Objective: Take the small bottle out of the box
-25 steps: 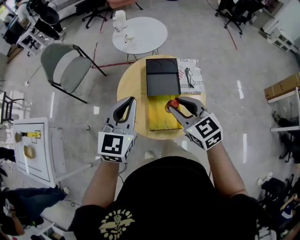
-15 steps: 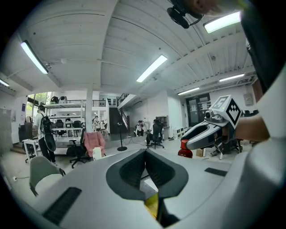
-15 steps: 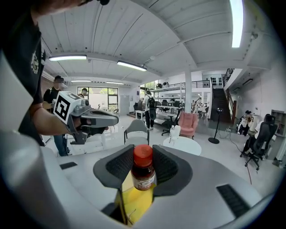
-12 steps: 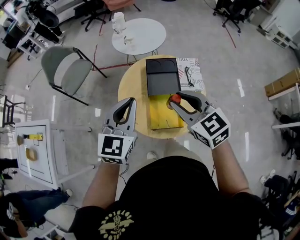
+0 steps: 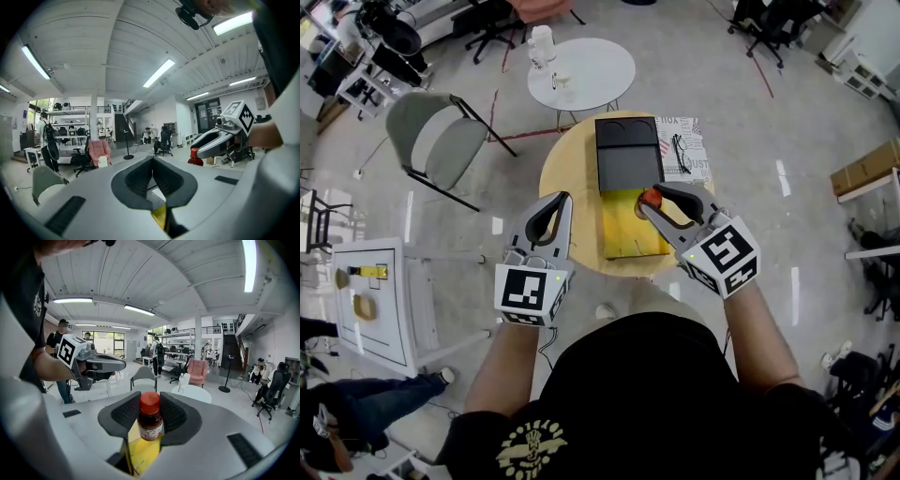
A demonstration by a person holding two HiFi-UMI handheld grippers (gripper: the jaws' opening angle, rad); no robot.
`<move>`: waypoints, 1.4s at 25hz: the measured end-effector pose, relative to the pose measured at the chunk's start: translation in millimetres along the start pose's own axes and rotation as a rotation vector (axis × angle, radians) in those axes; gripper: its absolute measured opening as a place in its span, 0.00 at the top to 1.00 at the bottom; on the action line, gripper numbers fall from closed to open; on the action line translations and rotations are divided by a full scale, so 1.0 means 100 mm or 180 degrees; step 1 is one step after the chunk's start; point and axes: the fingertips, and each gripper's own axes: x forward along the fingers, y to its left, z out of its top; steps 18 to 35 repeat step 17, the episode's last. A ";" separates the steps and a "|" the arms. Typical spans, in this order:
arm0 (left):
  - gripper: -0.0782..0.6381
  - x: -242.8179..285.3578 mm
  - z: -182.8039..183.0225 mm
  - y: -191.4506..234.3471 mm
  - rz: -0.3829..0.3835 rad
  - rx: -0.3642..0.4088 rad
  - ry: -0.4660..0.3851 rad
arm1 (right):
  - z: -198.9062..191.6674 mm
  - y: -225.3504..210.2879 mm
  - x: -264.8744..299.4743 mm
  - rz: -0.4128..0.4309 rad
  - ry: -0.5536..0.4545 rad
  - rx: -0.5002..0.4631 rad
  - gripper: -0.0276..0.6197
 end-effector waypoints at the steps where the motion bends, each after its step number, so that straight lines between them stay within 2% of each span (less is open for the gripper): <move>1: 0.87 0.00 -0.01 0.00 0.0001 -0.0003 0.0003 | -0.01 0.00 0.01 0.0002 0.0005 0.0001 0.74; 35: 0.87 -0.01 -0.08 0.06 0.0003 -0.0040 0.0022 | 0.01 0.03 0.05 -0.0031 0.0015 0.0062 0.74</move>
